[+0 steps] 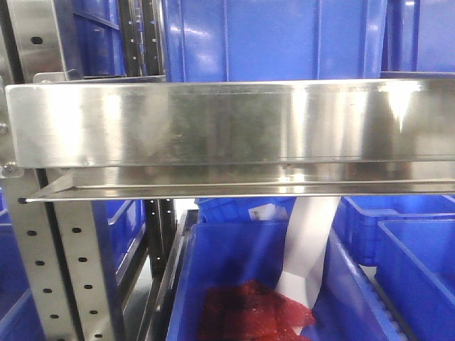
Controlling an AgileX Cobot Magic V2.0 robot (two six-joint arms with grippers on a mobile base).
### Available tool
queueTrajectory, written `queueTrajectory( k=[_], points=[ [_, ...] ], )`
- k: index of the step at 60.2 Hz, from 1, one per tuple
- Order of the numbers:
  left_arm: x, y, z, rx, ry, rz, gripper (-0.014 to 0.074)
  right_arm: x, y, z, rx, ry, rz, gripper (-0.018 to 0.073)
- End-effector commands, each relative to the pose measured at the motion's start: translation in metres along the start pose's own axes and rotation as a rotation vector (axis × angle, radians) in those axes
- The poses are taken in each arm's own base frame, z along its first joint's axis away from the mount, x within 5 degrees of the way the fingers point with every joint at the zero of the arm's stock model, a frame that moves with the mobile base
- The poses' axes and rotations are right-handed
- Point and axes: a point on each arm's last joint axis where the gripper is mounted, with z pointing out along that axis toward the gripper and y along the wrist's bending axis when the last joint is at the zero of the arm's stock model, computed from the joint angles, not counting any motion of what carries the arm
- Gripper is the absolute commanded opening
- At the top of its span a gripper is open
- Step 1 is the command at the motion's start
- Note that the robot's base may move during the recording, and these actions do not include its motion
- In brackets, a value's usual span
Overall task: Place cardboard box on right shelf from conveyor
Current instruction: 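Extend the right gripper with the box over the upper shelf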
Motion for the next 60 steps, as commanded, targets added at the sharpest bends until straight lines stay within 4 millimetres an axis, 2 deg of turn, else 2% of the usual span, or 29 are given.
queueTrajectory(
  k=[1,8,14,23,31,40,53,60],
  points=[
    [-0.006,0.0,-0.001,-0.005,-0.092,-0.005,-0.0116,-0.041,0.002,0.017,0.01,-0.129,-0.147,0.0215],
    [-0.006,0.0,-0.001,-0.005,-0.092,-0.005,-0.0116,-0.07,0.006,0.05,0.003,-0.108,-0.314,0.0215],
    [-0.006,0.0,-0.001,-0.005,-0.092,-0.005,-0.0116,-0.089,0.018,0.079,-0.051,-0.093,-0.477,0.0215],
    [-0.006,0.0,-0.001,-0.005,-0.092,-0.005,-0.0116,-0.1,0.043,0.12,-0.141,-0.085,-0.804,0.0215],
    [-0.006,0.0,-0.001,-0.005,-0.092,-0.005,-0.0116,-0.094,0.061,0.153,-0.196,-0.071,-1.115,0.0215],
    [-0.006,0.0,-0.001,-0.005,-0.092,-0.005,-0.0116,-0.083,0.072,0.187,-0.231,-0.047,-1.314,0.0215],
    [-0.006,0.0,-0.001,-0.005,-0.092,-0.005,-0.0116,-0.068,0.083,0.231,-0.255,-0.035,-1.362,0.0215],
    [-0.006,0.0,-0.001,-0.005,-0.092,-0.005,-0.0116,-0.057,0.083,0.251,-0.268,0.011,-1.363,0.0215]
  ],
)
